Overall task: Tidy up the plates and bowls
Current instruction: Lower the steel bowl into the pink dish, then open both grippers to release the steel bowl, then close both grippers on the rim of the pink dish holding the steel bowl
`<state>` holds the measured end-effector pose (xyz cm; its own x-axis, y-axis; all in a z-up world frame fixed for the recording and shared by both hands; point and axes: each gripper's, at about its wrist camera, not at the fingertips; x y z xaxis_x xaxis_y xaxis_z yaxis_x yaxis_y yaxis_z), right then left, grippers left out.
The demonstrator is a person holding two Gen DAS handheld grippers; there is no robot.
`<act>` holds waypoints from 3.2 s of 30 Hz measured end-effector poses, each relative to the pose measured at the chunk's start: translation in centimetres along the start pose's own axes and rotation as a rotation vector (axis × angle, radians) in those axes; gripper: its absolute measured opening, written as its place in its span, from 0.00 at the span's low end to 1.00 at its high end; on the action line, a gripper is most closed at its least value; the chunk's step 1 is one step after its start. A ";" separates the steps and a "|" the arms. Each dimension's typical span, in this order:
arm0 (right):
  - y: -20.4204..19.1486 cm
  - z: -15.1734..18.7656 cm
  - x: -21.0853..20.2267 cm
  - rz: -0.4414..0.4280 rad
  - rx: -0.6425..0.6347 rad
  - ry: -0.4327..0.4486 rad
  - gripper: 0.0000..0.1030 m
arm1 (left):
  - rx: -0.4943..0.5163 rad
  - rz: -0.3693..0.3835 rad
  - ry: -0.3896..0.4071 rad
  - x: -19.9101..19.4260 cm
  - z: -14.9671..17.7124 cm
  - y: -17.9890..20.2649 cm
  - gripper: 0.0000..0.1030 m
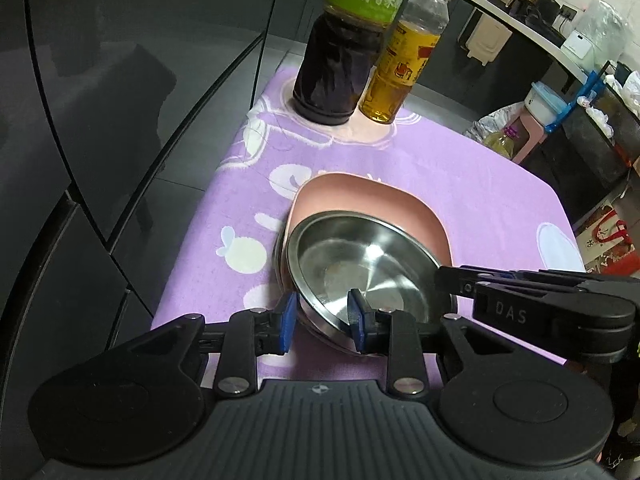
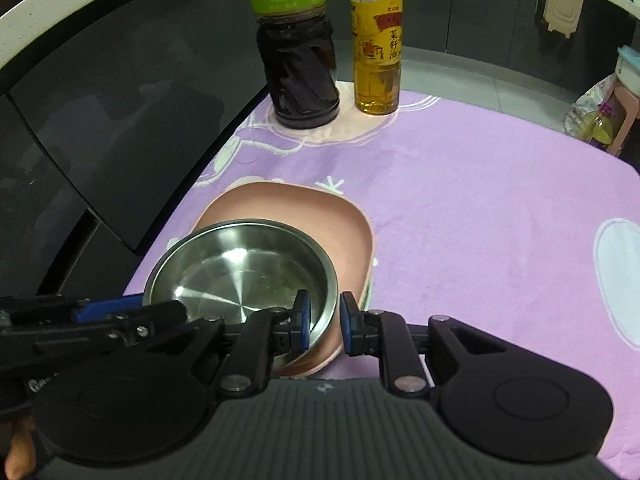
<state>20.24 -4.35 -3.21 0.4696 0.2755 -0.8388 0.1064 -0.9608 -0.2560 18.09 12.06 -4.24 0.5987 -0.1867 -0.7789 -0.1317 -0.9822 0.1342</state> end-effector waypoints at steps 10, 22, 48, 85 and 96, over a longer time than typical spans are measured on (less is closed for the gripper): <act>1.3 0.1 -0.7 0.014 0.015 0.035 0.00 | -0.001 -0.011 -0.003 0.7 -0.1 0.2 0.25; 2.7 0.1 -0.2 -0.053 0.057 -0.001 0.23 | 0.017 -0.080 0.007 3.1 0.2 0.4 0.36; 4.5 -1.4 4.2 -0.188 0.182 -0.129 0.23 | -0.062 0.029 0.091 5.3 0.6 -1.4 0.52; 2.5 -1.2 -2.5 -0.181 0.209 -0.013 0.22 | 0.064 -0.062 0.123 -2.3 -0.9 2.0 0.43; 2.5 -0.9 -1.6 -0.101 0.228 -0.044 0.21 | 0.001 -0.002 0.011 1.8 -0.6 0.7 0.40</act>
<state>20.58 -7.18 -2.06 0.4275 0.3757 -0.8222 -0.0522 -0.8978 -0.4374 19.51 10.98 -5.18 0.6077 -0.1849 -0.7723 -0.1313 -0.9825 0.1319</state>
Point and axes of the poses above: each gripper's, at about its wrist camera, not at the fingertips, and x roughly the way its jaws point, y to its right, z to its underside, and after that the axes turned 13 degrees about x, right-handed
